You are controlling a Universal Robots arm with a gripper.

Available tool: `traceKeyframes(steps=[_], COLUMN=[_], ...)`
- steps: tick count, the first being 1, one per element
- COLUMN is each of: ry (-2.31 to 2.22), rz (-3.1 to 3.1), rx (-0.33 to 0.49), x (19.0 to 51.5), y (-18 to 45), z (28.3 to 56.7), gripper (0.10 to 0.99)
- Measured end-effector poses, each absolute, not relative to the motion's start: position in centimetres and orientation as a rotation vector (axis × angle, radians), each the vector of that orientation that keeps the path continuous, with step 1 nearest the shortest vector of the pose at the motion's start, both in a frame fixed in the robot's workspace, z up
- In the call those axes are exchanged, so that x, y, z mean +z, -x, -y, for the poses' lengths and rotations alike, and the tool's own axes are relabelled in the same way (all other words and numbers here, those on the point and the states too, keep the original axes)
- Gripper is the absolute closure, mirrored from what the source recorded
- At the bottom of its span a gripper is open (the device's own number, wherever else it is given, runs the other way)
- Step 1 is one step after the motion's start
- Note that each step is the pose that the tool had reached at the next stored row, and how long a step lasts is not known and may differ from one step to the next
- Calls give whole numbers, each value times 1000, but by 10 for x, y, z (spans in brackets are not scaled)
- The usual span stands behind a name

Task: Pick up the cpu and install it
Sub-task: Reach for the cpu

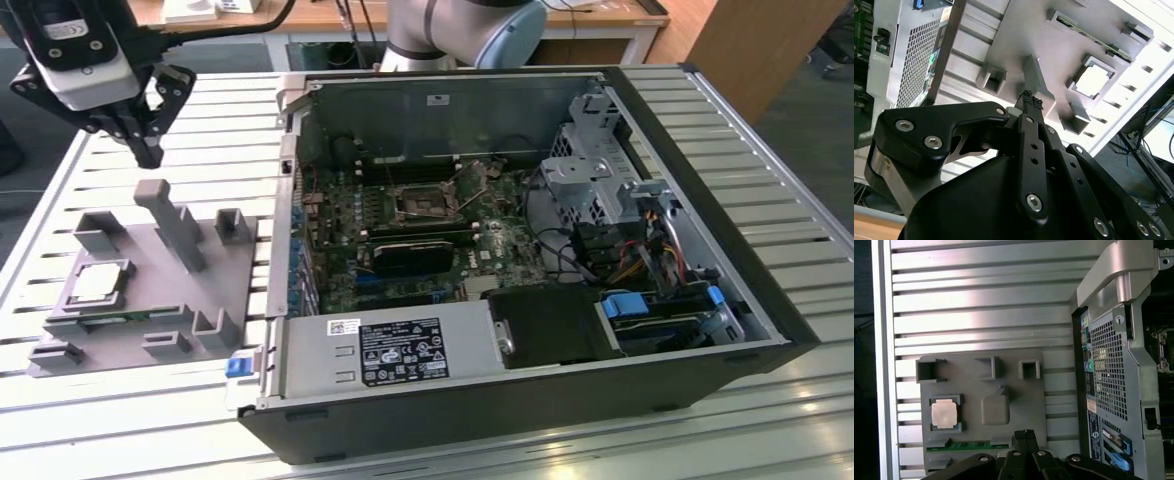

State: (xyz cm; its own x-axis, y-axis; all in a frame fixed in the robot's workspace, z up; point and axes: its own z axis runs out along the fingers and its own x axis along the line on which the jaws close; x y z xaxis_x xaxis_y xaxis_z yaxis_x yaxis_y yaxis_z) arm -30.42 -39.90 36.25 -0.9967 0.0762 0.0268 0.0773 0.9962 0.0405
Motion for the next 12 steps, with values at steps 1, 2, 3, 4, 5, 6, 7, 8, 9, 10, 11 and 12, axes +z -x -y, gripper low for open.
traceKeyframes(steps=[1, 2, 3, 4, 5, 6, 7, 8, 9, 10, 11, 12], ry=[120, 120, 120, 120, 120, 120, 120, 120, 120, 120, 120, 120], rz=[3113, 3113, 3113, 3113, 3113, 3113, 3113, 3113, 3113, 3113, 3113, 3113], rx=[-65, -65, -65, -65, -65, -65, -65, -65, -65, -65, -65, -65], x=[362, 362, 361, 361, 361, 361, 360, 360, 360, 360, 359, 359], y=[306, 308, 311, 313, 315, 318, 320, 322, 324, 326, 328, 330], z=[399, 399, 399, 399, 399, 399, 399, 399, 399, 399, 399, 399], gripper=[980, 980, 980, 980, 980, 980, 980, 980, 980, 980, 980, 980])
